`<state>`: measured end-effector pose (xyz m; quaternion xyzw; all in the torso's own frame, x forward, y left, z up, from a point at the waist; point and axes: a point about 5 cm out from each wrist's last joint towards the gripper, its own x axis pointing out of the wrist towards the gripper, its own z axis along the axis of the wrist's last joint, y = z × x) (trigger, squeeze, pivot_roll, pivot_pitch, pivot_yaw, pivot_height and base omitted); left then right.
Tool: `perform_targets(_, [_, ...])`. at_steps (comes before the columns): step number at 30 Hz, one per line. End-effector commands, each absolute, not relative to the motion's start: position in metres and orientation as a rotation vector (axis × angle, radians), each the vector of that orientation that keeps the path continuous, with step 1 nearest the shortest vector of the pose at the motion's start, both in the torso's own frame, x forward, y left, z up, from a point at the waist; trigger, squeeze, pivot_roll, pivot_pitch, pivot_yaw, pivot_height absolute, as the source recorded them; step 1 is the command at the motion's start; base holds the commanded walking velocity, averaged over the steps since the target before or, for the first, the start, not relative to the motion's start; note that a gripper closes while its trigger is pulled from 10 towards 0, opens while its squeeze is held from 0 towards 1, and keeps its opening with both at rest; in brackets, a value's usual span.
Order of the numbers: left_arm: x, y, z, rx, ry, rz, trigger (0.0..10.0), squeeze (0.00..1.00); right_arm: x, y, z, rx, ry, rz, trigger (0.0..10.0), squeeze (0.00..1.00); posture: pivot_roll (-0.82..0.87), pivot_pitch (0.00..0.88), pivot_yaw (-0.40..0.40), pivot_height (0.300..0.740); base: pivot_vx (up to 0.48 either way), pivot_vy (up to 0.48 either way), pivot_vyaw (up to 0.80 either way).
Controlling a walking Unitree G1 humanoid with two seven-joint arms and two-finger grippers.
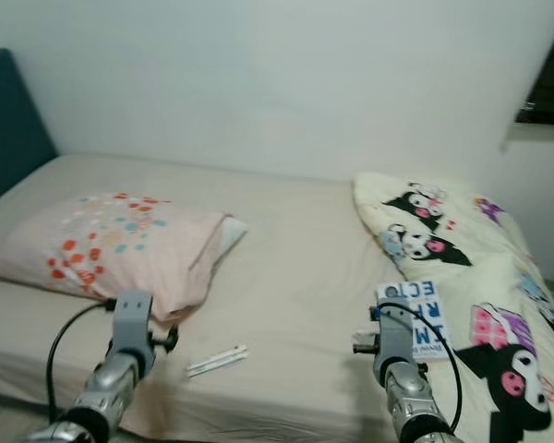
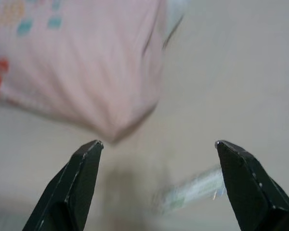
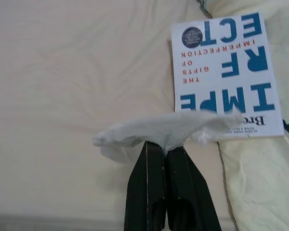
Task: Clean up the room
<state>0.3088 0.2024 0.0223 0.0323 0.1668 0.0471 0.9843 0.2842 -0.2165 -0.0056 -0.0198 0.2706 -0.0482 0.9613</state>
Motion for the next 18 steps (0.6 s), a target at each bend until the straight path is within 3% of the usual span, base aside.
perform_targets(1, [0.313, 0.206, 0.029, 0.085, 0.303, 0.083, 10.0, 0.00, 0.291, -0.211, -0.001, -0.030, 0.537, -0.087, 10.0, 0.00, 0.02, 0.006, -0.047, 0.720, 0.000, 0.000, 0.00])
perform_targets(9, [0.329, 0.191, 0.047, 0.246, 0.240, -0.031, 10.0, 0.00, 0.302, -0.205, 0.010, -0.019, 0.487, -0.064, 10.0, 0.00, 0.02, 0.009, -0.041, 0.695, 0.000, 0.000, 0.00])
perform_targets(18, [0.337, 0.155, 0.058, 0.334, 0.170, -0.320, 10.0, 0.00, 0.319, -0.205, 0.032, -0.016, 0.390, -0.044, 10.0, 0.00, 0.01, 0.024, -0.036, 0.660, 0.000, 0.000, 0.00])
